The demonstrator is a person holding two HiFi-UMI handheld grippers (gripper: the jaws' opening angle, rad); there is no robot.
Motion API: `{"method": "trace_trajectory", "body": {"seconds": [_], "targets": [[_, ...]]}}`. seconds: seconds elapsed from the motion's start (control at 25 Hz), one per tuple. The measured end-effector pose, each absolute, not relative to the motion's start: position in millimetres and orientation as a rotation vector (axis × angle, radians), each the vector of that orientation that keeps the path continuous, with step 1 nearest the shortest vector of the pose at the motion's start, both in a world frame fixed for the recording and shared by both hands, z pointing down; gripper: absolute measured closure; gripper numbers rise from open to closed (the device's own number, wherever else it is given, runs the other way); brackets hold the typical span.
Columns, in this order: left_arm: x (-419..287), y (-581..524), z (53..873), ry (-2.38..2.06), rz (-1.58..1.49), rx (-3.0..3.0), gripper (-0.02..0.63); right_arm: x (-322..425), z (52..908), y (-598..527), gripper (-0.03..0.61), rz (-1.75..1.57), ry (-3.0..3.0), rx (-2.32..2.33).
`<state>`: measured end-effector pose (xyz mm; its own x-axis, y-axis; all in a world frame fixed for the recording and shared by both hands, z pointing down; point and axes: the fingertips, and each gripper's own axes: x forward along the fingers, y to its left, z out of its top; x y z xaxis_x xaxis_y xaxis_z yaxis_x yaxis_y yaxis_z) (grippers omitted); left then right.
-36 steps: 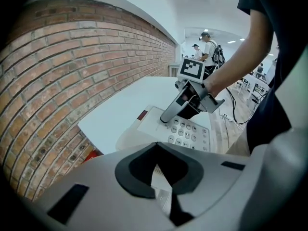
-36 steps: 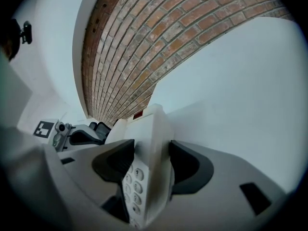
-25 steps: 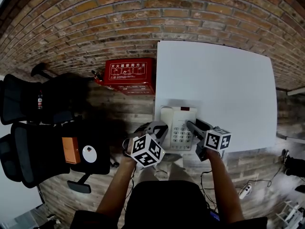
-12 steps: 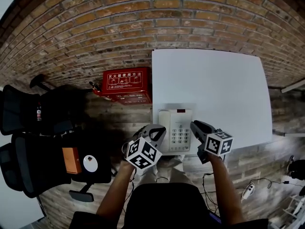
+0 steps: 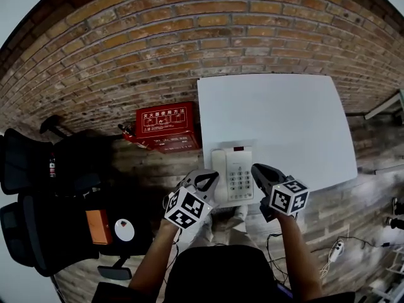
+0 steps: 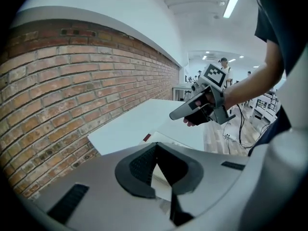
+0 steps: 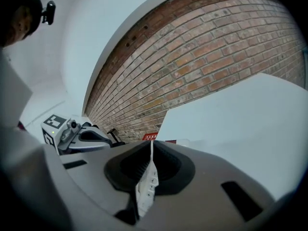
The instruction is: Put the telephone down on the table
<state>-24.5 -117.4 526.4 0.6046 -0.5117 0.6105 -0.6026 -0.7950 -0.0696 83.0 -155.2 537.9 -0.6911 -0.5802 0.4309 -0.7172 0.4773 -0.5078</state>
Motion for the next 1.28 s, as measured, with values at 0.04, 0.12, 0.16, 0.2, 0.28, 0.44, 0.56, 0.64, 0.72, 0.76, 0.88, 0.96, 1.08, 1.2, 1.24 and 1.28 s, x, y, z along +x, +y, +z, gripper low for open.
{"method": "trace_trajectory", "body": {"seconds": [0.04, 0.12, 0.16, 0.2, 0.28, 0.44, 0.56, 0.64, 0.72, 0.76, 0.88, 0.96, 1.08, 1.2, 1.24, 1.28], "targets": [[-24, -116, 522, -0.937, 0.927, 2.69, 0.606, 81, 532, -151, 0.555, 0.985, -2.532, 1.131], [-23, -113, 512, -0.932, 0.873, 2.715, 0.606, 77, 521, -143, 0.558, 0.94, -2.552, 1.143], [-22, -111, 507, -0.928, 0.842, 2.735, 0.606, 74, 516, -139, 0.561, 0.92, -2.561, 1.145], [-21, -109, 501, -0.923, 0.811, 2.755, 0.606, 72, 511, -135, 0.563, 0.899, -2.568, 1.146], [-22, -104, 491, -0.916, 0.755, 2.791, 0.606, 66, 501, -127, 0.563, 0.855, -2.58, 1.148], [-24, -90, 470, -0.893, 0.652, 2.856, 0.606, 58, 485, -114, 0.563, 0.813, -2.609, 1.177], [-26, -83, 455, -0.876, 0.572, 2.887, 0.606, 54, 471, -105, 0.563, 0.781, -2.634, 1.208], [-27, -77, 445, -0.863, 0.532, 2.906, 0.606, 52, 460, -98, 0.563, 0.754, -2.653, 1.231], [-30, -71, 436, -0.847, 0.496, 2.923, 0.606, 48, 448, -91, 0.563, 0.724, -2.672, 1.256], [-31, -68, 432, -0.837, 0.477, 2.93, 0.606, 45, 442, -87, 0.563, 0.709, -2.681, 1.266], [-36, -61, 422, -0.818, 0.435, 2.949, 0.606, 36, 426, -76, 0.563, 0.675, -2.71, 1.287], [-39, -56, 417, -0.809, 0.425, 2.964, 0.606, 31, 419, -68, 0.563, 0.656, -2.721, 1.303], [-41, -49, 413, -0.768, 0.416, 2.984, 0.606, 26, 410, -59, 0.563, 0.618, -2.729, 1.34], [-42, -47, 407, -0.706, 0.396, 3.002, 0.606, 22, 402, -55, 0.565, 0.579, -2.722, 1.379], [-42, -48, 403, -0.693, 0.382, 3.009, 0.606, 22, 400, -53, 0.565, 0.57, -2.716, 1.393], [-43, -49, 400, -0.685, 0.369, 3.015, 0.605, 21, 397, -52, 0.565, 0.563, -2.711, 1.408]]}}
